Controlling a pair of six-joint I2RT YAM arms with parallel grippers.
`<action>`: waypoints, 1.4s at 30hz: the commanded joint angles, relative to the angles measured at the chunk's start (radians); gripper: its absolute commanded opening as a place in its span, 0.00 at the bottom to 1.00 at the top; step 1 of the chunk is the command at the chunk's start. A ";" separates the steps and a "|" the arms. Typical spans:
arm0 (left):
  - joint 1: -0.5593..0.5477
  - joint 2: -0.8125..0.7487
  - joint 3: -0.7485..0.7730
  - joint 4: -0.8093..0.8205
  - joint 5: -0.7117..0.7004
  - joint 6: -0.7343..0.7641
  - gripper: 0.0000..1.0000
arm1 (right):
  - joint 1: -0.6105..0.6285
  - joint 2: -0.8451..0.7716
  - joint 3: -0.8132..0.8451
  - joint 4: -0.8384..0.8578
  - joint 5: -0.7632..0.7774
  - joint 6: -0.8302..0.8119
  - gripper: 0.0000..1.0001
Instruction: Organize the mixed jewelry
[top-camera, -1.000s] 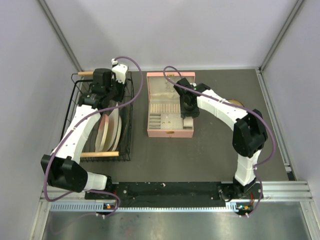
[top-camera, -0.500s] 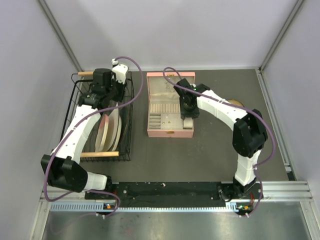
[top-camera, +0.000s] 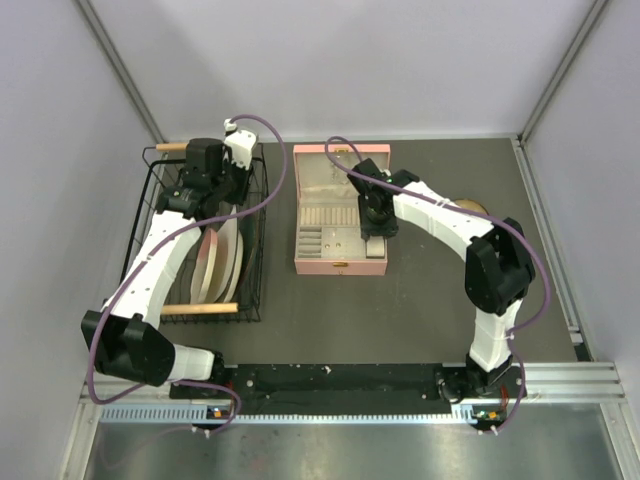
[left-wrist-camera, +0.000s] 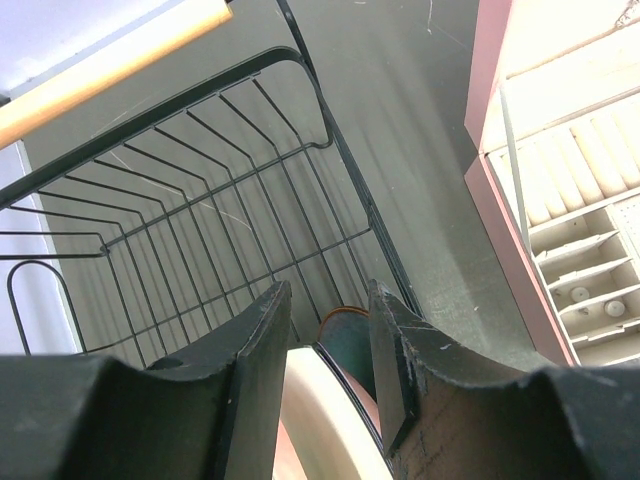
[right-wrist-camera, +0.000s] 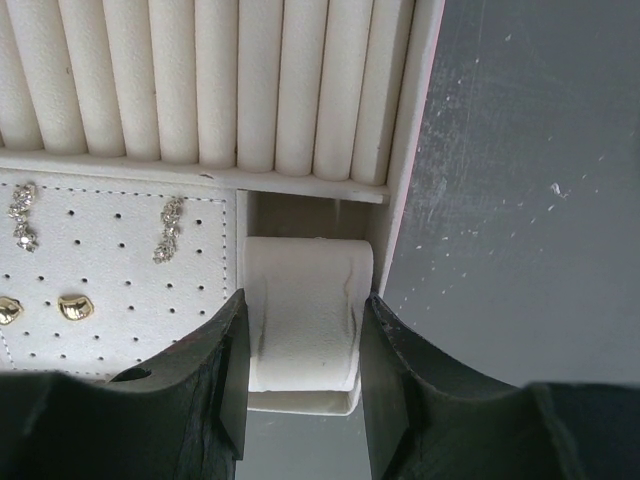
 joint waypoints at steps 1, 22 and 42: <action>0.006 -0.038 -0.003 0.043 0.003 0.002 0.43 | -0.001 -0.038 -0.004 0.018 -0.002 -0.018 0.09; 0.006 -0.046 -0.007 0.043 0.005 0.005 0.43 | 0.001 -0.046 -0.014 0.030 -0.017 -0.033 0.24; 0.006 -0.047 -0.016 0.044 0.002 0.003 0.43 | 0.001 -0.060 -0.020 0.035 -0.023 -0.035 0.36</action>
